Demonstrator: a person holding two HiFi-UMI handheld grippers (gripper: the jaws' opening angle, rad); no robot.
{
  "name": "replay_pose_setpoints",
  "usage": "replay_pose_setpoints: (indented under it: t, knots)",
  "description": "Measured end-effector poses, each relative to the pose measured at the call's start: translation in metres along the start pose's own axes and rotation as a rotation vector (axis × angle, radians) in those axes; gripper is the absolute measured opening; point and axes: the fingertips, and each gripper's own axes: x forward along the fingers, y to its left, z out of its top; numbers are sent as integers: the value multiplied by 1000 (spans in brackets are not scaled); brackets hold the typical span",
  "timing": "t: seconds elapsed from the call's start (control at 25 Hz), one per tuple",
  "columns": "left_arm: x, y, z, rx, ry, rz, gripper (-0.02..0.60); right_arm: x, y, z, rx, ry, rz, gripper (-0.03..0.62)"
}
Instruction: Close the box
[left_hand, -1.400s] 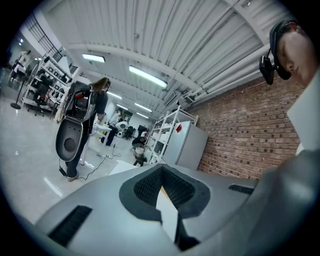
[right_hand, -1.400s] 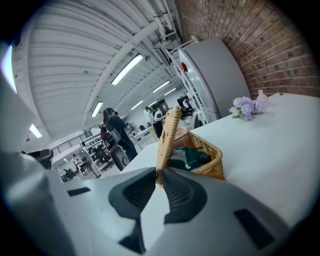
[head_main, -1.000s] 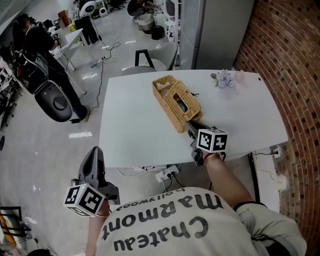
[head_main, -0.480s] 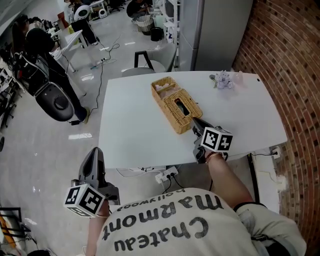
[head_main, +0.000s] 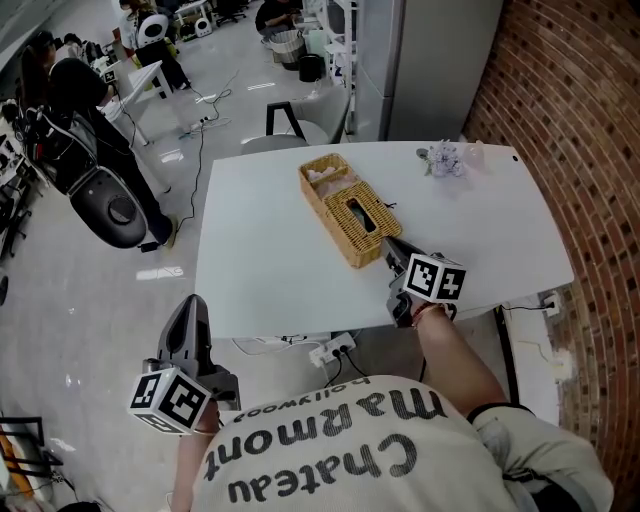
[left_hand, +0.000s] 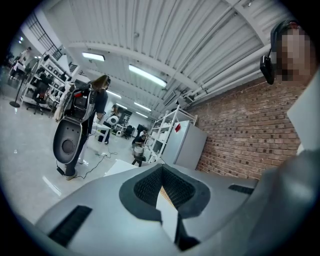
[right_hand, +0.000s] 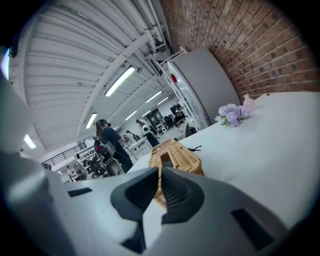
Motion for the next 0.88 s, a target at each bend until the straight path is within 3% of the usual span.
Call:
replay_pose_setpoints:
  t: [0.4,0.88]
  knots:
    - [2,-5,-4,-15,17,-34,2,-16,5,5,-32,-22,-28,3]
    - [10,3,12,-7,52,-118,2,-53,75,49,-257,-197,-111,3]
